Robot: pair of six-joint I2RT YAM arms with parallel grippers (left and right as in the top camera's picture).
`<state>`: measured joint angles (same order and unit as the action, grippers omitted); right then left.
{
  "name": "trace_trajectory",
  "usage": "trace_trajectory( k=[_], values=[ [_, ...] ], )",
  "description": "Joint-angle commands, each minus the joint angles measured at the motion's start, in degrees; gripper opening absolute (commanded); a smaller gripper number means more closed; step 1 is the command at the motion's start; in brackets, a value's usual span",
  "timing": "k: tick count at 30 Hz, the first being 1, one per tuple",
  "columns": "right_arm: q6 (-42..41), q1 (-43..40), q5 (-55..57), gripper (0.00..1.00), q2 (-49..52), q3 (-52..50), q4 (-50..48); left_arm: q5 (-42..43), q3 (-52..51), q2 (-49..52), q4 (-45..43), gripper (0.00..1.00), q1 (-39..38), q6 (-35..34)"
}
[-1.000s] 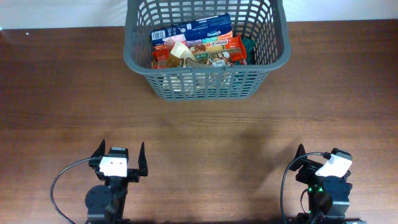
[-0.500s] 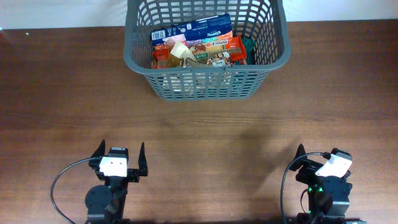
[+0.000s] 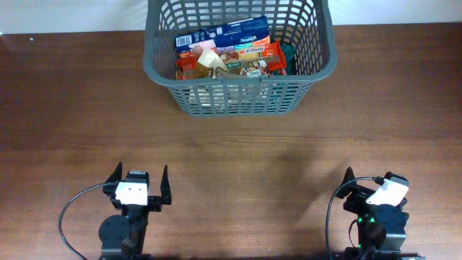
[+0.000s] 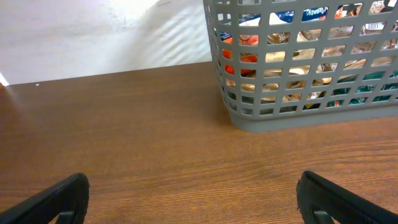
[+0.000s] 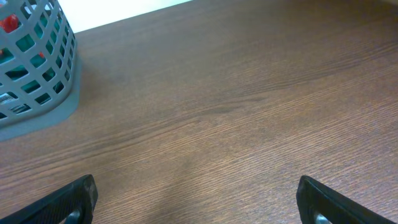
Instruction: Pack container
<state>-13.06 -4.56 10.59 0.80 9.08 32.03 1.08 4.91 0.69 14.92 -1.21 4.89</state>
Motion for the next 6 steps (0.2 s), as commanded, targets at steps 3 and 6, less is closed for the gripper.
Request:
trace_trajectory(
  k=[3,6],
  values=[
    [0.13,0.42,0.11,0.99,-0.61,-0.50,-0.11,-0.44,-0.26,-0.39,0.09,0.99,-0.13,-0.13],
    [0.13,0.42,0.11,0.99,-0.61,-0.50,-0.11,-0.44,-0.26,-0.39,0.09,0.99,-0.13,-0.13]
  ],
)
